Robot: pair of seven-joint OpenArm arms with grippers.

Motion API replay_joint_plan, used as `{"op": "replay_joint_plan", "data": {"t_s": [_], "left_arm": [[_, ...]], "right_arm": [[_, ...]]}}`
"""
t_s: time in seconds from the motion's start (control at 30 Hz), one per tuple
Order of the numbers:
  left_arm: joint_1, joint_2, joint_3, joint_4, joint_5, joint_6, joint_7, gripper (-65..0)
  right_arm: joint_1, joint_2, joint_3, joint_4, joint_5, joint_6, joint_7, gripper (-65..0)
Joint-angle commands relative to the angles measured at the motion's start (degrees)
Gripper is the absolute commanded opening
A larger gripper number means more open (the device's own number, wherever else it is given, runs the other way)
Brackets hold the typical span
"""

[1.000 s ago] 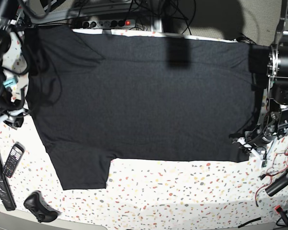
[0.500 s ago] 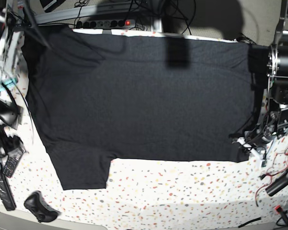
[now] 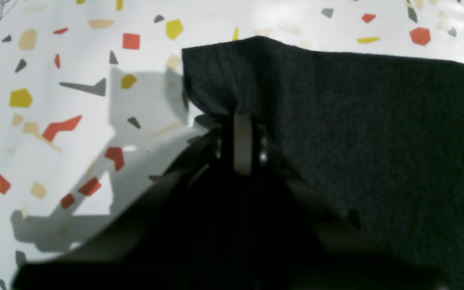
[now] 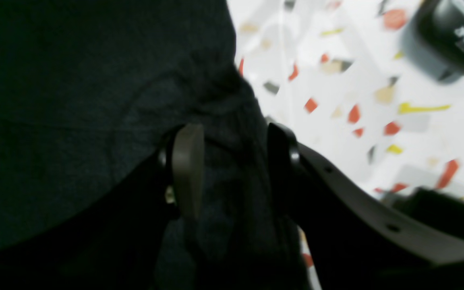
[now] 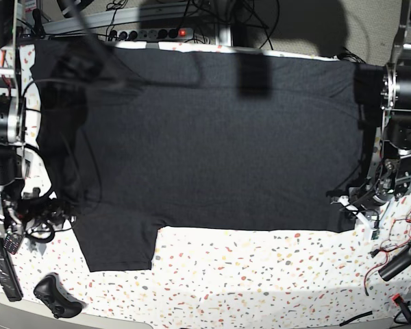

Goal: Fold the T-shirt properly
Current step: 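Lift the hem with both grippers and fold it toward the collar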

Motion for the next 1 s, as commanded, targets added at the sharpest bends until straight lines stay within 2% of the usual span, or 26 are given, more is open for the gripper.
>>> {"op": "replay_joint_plan", "data": {"t_s": [0.0,0.27,0.5,0.8,0.87,0.97], "left_arm": [[-0.94,-0.33,0.00,0.17,0.87,-0.24,2.05,-65.0],[-0.94,-0.33,0.00,0.17,0.87,-0.24,2.01,-65.0],[-0.94,-0.31,0.00,0.17,0.85,-0.24,1.86,-65.0],[-0.94,-0.33,0.00,0.17,0.85,-0.24,1.86,-65.0],[-0.92,-0.33,0.00,0.17,0.85,-0.24,1.86,-65.0],[-0.92,-0.33,0.00,0.17,0.85,-0.24,1.86,-65.0]], "right_arm": [[2.16,0.70,0.11,0.13,-0.59,-0.31,1.01,-39.6],[0.94,0.98,0.11,-1.44,-1.53,-1.38,0.74,-39.6],[0.92,0.98,0.11,-1.44,-8.37,-1.38,0.87,-39.6],[-0.87,0.07,0.11,-1.44,-2.73,-0.24,1.01,-39.6],[-1.77,-0.28,0.11,-1.44,-2.25,0.20,1.07,-40.9],[-2.71,-0.42,0.11,-1.44,-2.32,0.20,1.11,-50.3]]}}
